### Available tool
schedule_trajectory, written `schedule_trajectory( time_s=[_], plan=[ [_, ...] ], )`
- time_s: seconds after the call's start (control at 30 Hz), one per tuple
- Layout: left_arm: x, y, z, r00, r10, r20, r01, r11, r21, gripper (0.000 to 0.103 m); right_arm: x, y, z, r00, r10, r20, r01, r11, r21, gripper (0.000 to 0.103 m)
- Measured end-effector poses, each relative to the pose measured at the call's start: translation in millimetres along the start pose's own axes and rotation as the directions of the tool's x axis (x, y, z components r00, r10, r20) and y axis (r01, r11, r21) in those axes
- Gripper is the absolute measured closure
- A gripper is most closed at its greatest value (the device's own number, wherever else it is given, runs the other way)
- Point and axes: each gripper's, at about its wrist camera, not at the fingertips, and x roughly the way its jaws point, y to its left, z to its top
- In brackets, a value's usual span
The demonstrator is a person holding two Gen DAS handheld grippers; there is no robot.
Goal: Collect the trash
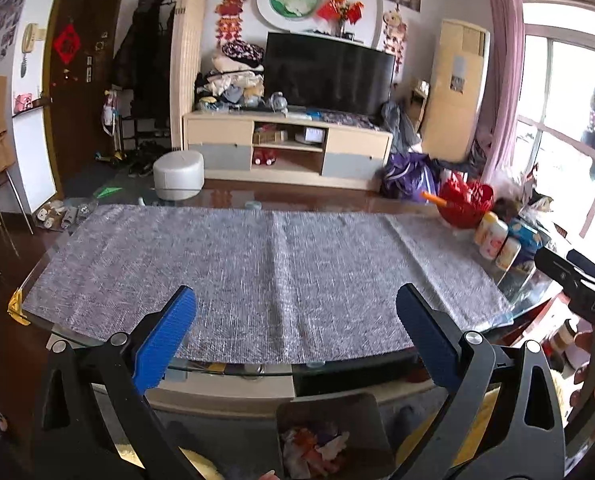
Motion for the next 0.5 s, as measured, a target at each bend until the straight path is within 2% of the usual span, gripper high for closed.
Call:
schedule_trajectory(
  time_s=[0.13,0.5],
  plan=[
    [-12.2,-0.3,1.0,0.999,0.019,0.035,-0.02,1.0,0.004,0.008,-7.0,4.0,-0.3,1.0,-0.017,0.026,0.017,1.0,-0.008,0.003],
    [-23.7,-5.1,2.3,0.998,0.003,0.062,-0.004,1.0,0.023,0.008,-11.5,13.3,-3.3,1.0,-0.003,0.016,0.004,1.0,-0.011,0.003]
  ],
)
